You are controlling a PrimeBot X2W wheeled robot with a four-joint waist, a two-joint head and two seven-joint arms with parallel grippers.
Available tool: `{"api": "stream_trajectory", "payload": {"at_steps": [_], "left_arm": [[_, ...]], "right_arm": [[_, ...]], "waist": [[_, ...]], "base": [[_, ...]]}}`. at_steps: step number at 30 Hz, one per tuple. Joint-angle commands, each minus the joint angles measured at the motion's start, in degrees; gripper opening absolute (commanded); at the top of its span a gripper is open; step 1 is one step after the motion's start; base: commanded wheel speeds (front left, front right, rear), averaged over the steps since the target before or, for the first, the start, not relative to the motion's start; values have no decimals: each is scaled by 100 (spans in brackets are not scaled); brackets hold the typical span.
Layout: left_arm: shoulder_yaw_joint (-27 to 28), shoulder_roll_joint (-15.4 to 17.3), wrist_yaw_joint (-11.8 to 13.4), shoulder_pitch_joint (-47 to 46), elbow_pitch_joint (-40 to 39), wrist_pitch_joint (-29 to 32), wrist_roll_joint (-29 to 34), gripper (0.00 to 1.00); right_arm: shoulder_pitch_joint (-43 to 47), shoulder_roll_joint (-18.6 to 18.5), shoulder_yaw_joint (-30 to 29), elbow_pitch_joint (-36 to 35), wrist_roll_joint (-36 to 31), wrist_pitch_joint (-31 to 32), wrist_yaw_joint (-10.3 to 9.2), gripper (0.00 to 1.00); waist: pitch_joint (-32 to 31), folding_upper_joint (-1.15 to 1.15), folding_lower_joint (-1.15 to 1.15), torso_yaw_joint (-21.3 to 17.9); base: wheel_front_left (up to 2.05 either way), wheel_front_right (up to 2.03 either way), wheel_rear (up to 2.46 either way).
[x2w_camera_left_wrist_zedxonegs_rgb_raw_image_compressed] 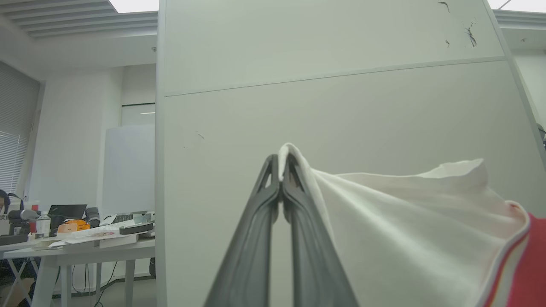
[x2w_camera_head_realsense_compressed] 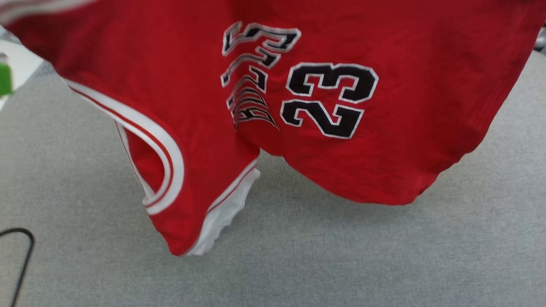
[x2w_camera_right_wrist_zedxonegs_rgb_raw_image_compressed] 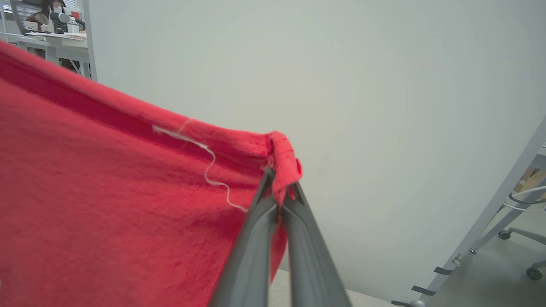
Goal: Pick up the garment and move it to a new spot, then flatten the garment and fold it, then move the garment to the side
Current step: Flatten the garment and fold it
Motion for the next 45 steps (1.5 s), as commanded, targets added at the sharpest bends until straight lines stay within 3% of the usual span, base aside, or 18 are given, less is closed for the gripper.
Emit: {"api": "stream_trajectory", "payload": {"at_steps": [1,8,9,14,19,26,31,36,40,45], "left_arm": [[65,149,-67,-318,83,60,119,0],[-139,412,-589,-1837,747,364,103,0],[-273,461,-868,-2689,1404,409,159,0],[-653,314,-1278,-4246,2685,354,463,0],[-938,-38,-1489,-5727,4009,125,783,0],[-941,-715,-1466,-7102,5684,-499,780,0],[-976,-963,-1538,-7260,6428,-966,766,0],[-996,-1197,-1726,-6818,6746,-1205,680,0],[-1023,-1437,-1850,-6136,6759,-1253,642,0],[-897,-1706,-1945,-4975,6217,-1259,752,0]], "right_arm": [[-212,-2,-34,45,-83,-15,-5,0],[-1256,-113,-61,474,-295,-152,-5,0],[-1898,-181,-20,909,-502,-272,-5,0],[-3080,-268,102,1894,-863,-535,-5,0],[-4322,-181,154,3026,-1368,-1001,-5,0],[-5617,171,-28,4371,-2099,-1749,-5,0],[-6024,416,-25,5008,-2493,-2221,-5,0],[-6030,578,12,5548,-2742,-2623,-5,0],[-5805,671,66,5852,-2824,-2901,-5,0],[-5277,792,217,6122,-2734,-3335,-5,0]], "waist": [[688,40,0,-76],[1853,40,0,-43],[2315,40,0,-15],[2922,40,0,47],[3284,40,0,79],[3598,40,0,224],[3744,40,0,304],[3820,40,0,421],[3791,40,0,540],[3537,40,0,657]], "base": [[0,0,0],[0,0,0],[0,0,0],[0,0,0],[0,0,0],[0,0,0],[0,0,0],[0,0,0],[0,0,0],[0,0,0]]}}
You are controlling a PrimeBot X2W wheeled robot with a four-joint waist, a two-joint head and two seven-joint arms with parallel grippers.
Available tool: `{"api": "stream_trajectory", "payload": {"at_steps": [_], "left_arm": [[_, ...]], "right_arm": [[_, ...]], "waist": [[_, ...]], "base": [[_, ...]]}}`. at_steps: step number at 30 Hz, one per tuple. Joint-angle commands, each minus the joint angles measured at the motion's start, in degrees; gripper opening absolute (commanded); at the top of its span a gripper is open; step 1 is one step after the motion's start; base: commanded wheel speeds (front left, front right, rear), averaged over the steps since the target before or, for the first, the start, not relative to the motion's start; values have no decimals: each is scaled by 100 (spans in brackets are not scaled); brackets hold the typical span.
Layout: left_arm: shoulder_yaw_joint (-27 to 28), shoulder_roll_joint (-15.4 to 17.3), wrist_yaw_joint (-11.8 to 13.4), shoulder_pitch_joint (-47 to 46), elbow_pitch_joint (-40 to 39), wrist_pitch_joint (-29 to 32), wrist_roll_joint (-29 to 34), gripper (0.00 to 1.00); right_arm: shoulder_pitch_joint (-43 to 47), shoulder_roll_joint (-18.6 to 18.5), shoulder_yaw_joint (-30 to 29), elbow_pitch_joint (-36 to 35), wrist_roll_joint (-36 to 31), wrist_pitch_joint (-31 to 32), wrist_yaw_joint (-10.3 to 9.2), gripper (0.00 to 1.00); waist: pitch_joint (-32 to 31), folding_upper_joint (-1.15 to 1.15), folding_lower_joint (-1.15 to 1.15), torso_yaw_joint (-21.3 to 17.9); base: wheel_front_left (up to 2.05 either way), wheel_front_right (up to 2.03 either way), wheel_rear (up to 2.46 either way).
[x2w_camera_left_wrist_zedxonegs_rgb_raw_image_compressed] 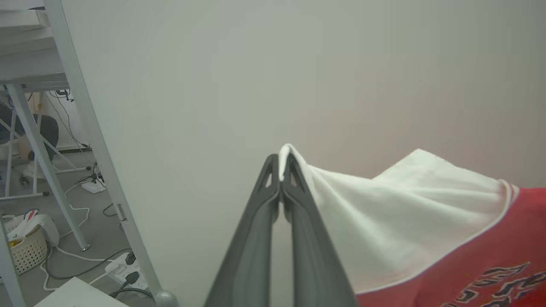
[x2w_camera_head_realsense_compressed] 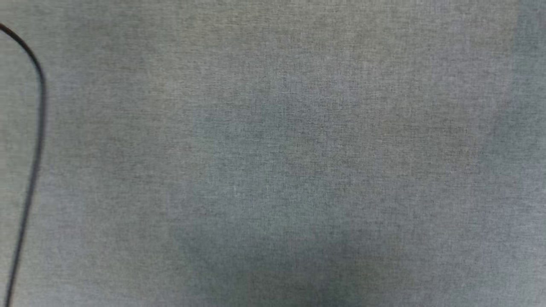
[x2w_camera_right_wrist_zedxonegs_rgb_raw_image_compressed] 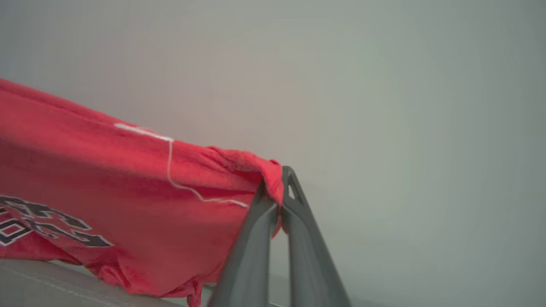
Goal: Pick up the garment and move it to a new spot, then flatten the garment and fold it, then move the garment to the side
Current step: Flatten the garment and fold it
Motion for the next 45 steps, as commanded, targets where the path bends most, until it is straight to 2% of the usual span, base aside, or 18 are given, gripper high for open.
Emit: {"api": "stream_trajectory", "payload": {"at_steps": [1,9,16,21,27,33,45], "left_arm": [[43,-66,-50,417,-154,-32,122,0],[53,-413,-163,2703,-894,-33,415,0],[-21,-423,-199,4728,-1241,-33,563,0],[-115,-397,-194,5858,-1280,-28,495,0],[-230,-210,-60,7033,-1655,62,503,0],[-471,-44,-49,7935,-2279,471,477,0],[-752,509,-90,9595,-3601,1608,-11,0]], "right_arm": [[251,19,56,54,67,-141,-48,0],[1749,51,847,182,510,-633,-48,0],[3289,-114,1459,156,1313,-631,-48,0],[4264,-268,1644,48,2041,-422,-48,0],[5210,-467,1823,-320,2867,-17,-48,0],[6142,-669,1938,-932,3785,567,-48,0],[7989,-1386,1907,-2377,4667,1543,-48,0]], "waist": [[-242,40,-1,79],[-1219,40,-1,185],[-2239,40,-1,168],[-2852,40,-1,169],[-3357,40,-1,105],[-3752,40,-1,67],[-4461,40,-1,31]], "base": [[0,0,0],[0,0,0],[0,0,0],[0,0,0],[0,0,0],[0,0,0],[0,0,0]]}}
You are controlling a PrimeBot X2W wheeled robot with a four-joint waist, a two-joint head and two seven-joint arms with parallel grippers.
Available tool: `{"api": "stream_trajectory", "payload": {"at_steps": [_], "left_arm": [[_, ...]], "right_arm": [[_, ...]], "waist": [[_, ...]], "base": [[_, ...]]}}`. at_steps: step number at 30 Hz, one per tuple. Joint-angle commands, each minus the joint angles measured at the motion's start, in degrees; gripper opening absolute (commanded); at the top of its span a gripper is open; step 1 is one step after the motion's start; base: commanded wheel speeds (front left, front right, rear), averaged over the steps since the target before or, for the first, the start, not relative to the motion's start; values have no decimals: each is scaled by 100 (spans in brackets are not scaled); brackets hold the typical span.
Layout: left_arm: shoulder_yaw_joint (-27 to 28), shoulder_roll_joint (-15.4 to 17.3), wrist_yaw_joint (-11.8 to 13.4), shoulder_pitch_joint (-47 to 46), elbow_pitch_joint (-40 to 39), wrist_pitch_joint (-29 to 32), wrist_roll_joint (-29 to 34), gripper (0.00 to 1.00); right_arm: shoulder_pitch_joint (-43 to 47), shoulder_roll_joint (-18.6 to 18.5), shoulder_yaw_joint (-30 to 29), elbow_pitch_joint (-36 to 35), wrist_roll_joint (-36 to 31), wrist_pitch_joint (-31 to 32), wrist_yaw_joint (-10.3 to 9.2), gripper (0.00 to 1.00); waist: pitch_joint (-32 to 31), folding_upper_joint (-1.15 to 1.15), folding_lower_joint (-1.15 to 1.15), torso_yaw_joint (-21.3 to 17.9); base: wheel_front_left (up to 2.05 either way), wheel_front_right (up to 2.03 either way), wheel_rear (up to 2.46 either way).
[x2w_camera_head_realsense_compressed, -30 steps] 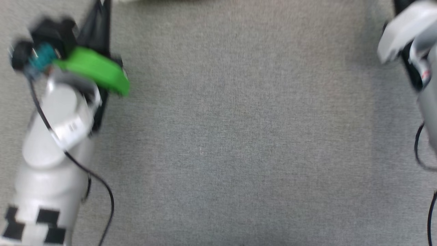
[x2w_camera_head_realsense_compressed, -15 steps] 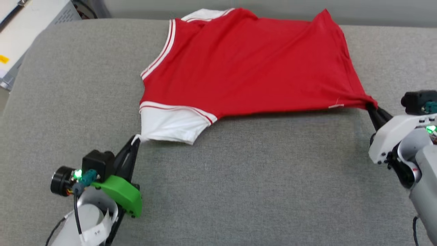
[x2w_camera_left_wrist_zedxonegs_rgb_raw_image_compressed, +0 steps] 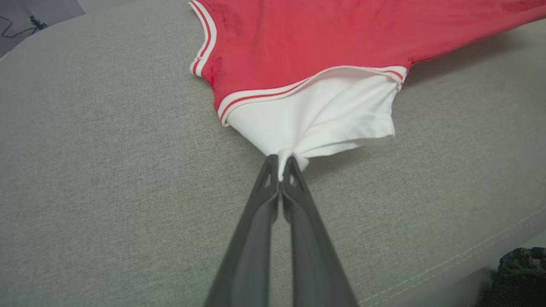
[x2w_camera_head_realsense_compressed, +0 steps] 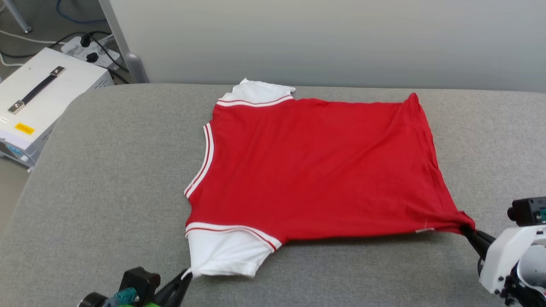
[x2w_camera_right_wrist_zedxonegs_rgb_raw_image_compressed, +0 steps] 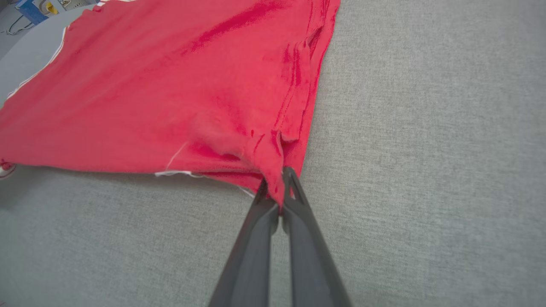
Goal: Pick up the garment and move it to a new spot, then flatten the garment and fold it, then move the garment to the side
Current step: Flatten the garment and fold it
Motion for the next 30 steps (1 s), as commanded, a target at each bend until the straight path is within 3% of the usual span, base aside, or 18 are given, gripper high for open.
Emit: {"api": "stream_trajectory", "payload": {"at_steps": [1,7,13,25,30], "left_arm": [[-2,76,-1,257,-173,101,-137,0],[-72,326,21,1002,-891,539,-461,0],[-166,501,42,1434,-1258,855,-665,0],[139,307,206,741,-1357,147,-359,0],[202,-15,441,158,-1156,-317,-9,0]], "right_arm": [[262,-107,-46,-161,98,118,-46,0],[1214,-357,-477,-712,281,701,-46,0],[1992,-302,-977,-1411,318,1122,-46,0],[2257,35,-1746,-2428,84,1564,-46,0],[1997,160,-1888,-2630,-62,1725,-46,0]], "waist": [[-246,39,1,-18],[-395,39,1,-24],[-387,39,1,-24],[-210,39,1,-84],[-40,39,1,-141]], "base": [[0,0,0],[0,0,0],[0,0,0],[0,0,0],[0,0,0]]}}
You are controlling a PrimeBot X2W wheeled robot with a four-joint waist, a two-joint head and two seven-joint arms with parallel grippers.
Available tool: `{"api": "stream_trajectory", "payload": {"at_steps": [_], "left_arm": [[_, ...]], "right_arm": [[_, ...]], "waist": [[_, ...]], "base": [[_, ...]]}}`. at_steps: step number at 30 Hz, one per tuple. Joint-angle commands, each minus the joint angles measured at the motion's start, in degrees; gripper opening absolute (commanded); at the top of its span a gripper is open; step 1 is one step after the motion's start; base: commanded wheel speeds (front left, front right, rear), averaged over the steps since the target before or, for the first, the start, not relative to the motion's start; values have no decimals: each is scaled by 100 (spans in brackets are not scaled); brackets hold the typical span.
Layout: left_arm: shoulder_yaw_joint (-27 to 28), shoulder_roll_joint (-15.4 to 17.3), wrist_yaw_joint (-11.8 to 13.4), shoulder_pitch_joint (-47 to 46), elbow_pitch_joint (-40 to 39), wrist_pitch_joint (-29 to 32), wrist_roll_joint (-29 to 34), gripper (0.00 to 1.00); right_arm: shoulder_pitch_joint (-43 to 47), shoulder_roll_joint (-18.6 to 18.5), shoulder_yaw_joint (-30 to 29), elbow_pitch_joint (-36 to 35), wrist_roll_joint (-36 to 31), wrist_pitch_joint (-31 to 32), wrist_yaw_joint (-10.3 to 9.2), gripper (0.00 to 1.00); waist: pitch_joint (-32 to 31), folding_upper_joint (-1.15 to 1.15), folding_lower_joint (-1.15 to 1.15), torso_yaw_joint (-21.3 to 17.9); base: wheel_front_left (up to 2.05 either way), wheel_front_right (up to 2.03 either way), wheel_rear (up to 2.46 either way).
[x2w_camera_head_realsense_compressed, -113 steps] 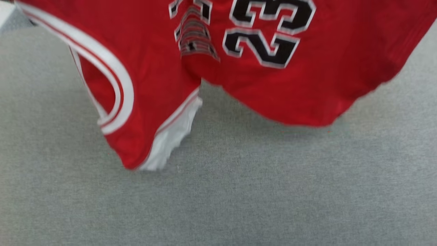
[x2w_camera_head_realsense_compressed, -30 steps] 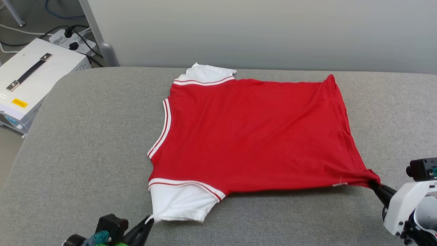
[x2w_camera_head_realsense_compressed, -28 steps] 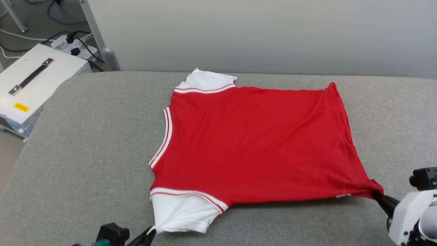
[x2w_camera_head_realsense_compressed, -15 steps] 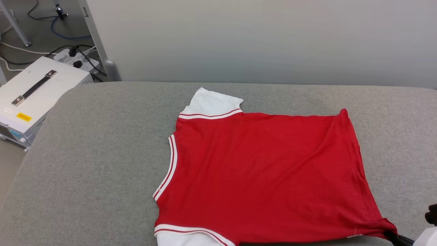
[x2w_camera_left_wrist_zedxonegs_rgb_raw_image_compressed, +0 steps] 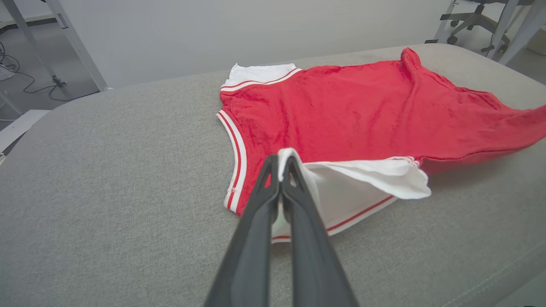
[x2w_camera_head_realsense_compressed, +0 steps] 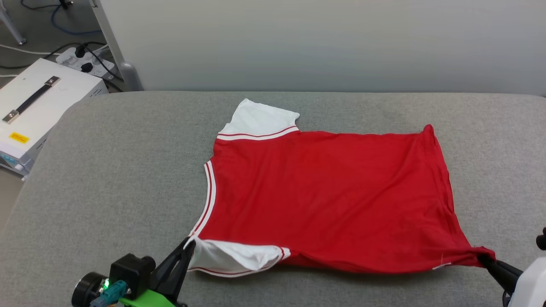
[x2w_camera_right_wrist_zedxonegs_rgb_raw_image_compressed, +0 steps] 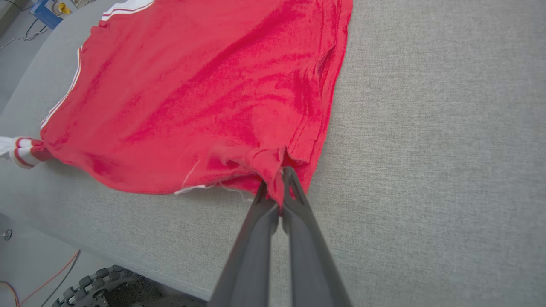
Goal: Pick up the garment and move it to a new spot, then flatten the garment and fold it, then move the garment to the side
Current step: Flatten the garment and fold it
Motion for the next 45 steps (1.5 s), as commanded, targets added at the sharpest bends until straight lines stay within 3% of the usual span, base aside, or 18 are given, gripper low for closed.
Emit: {"api": "stream_trajectory", "payload": {"at_steps": [1,7,24,25,26,27,38,45], "left_arm": [[35,-120,93,-207,81,-121,89,0],[85,-358,160,-798,582,-436,202,0],[-194,-551,-321,-2702,2595,-457,291,0],[-230,-583,-334,-2791,2728,-471,305,0],[-264,-605,-342,-2857,2842,-475,327,46],[-300,-633,-346,-2934,2992,-479,356,100],[-256,-917,-255,-3247,3973,-1045,324,100],[181,-1076,-101,-2922,4048,-1212,-193,100]], "right_arm": [[-175,39,-53,-52,-89,35,-46,0],[-671,149,-64,43,-387,172,-46,0],[-2237,351,350,1326,-963,250,-46,0],[-2298,358,380,1396,-979,232,-46,18],[-2345,361,407,1447,-993,212,-46,57],[-2404,359,440,1503,-1023,171,-46,100],[-2645,242,753,1705,-1401,-597,-46,100],[-2216,333,416,1446,-1618,-714,-46,100]], "waist": [[120,40,1,-46],[384,40,1,-126],[1379,40,1,-118],[1404,40,1,-114],[1420,40,1,-111],[1437,40,1,-108],[1172,40,1,-105],[733,40,1,-38]], "base": [[0,0,0],[0,0,0],[0,0,0],[0,0,0],[0,0,0],[0,0,0],[0,0,0],[0,0,0]]}}
